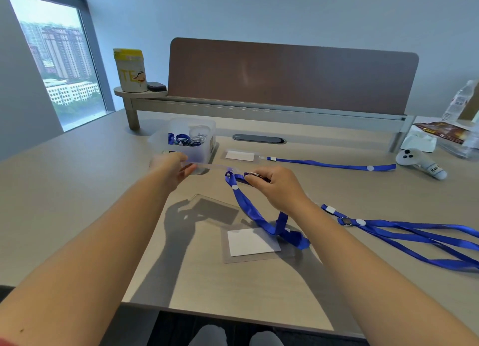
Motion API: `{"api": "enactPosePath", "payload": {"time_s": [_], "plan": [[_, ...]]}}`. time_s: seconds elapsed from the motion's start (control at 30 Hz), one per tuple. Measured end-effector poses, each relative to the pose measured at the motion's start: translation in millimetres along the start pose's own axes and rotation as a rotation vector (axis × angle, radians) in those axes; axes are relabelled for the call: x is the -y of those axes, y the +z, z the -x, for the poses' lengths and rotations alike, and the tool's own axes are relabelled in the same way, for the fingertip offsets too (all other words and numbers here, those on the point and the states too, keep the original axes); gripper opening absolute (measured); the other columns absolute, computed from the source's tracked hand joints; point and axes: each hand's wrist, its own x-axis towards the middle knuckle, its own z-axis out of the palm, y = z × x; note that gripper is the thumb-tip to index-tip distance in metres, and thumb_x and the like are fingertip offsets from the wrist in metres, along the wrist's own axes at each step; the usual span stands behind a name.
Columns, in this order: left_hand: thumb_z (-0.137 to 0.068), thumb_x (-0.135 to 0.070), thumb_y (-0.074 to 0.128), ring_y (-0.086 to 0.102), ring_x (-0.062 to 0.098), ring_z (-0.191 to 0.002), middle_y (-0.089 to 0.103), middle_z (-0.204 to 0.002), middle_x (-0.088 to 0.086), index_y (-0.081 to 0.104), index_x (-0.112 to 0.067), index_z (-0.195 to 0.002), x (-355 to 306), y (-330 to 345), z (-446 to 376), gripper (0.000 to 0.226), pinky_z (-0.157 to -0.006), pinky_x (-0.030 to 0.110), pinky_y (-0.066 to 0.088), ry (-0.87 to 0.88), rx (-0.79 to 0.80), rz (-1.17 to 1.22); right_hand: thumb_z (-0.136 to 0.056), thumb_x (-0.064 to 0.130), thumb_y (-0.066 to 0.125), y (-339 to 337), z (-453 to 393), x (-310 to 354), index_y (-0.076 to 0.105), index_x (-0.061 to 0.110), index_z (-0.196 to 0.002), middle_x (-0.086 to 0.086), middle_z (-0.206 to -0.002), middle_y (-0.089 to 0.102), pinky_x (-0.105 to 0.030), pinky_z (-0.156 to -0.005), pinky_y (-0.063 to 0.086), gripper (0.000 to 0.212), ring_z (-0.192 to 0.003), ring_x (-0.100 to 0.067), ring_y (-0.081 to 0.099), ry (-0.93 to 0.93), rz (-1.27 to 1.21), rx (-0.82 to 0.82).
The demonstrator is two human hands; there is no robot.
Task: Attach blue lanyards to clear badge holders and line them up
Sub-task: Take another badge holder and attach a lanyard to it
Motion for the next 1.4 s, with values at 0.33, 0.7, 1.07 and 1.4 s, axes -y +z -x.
{"api": "enactPosePath", "payload": {"time_s": [0.33, 0.7, 1.07, 1.4], "plan": [[-0.092, -0.028, 0.047, 0.056, 0.032, -0.109, 0.039, -0.138, 0.023, 0.03, -0.011, -0.136, 9.0, 8.5, 7.8, 0.05, -0.074, 0.036, 0.051, -0.134, 0.198, 0.066, -0.092, 0.006, 0.047, 2.2, -12.3, 12.6, 0.064, 0.001, -0.088, -0.002, -0.063, 0.057, -0.013, -0.05, 0.048, 0.018, -0.054, -0.01, 0.051, 0.231, -0.512, 0.039], [-0.086, -0.012, 0.056, 0.061, 0.023, -0.096, 0.066, -0.11, 0.017, 0.06, -0.001, -0.112, 18.6, 23.3, 28.9, 0.028, -0.09, 0.034, 0.049, 0.777, 0.3, -0.823, -0.091, 0.007, 0.05, 4.2, -18.9, 18.8, 0.059, 0.012, -0.071, -0.001, -0.062, 0.061, -0.019, -0.059, 0.052, 0.022, -0.056, -0.011, 0.057, 0.391, -0.894, 0.009], [-0.09, -0.018, 0.052, 0.066, 0.026, -0.096, 0.071, -0.108, 0.013, 0.064, -0.008, -0.11, 16.1, 24.2, 29.0, 0.026, -0.084, 0.035, 0.052, 1.162, 0.139, -1.049, -0.091, 0.007, 0.049, 4.8, -17.7, 28.3, 0.065, -0.002, -0.096, -0.001, -0.068, 0.058, -0.018, -0.061, 0.047, 0.019, -0.058, -0.011, 0.05, 0.256, -0.66, -0.024], [-0.048, -0.014, 0.089, 0.065, 0.02, -0.04, 0.069, -0.05, 0.006, 0.072, -0.009, -0.058, 7.6, 14.3, 36.3, 0.02, -0.036, 0.025, 0.051, 1.539, 0.167, -1.555, -0.091, 0.005, 0.047, 8.6, -18.9, 30.7, 0.064, -0.01, -0.096, 0.0, -0.062, 0.049, -0.002, -0.042, 0.041, 0.024, -0.056, -0.006, 0.044, 0.131, -0.385, -0.029]]}}
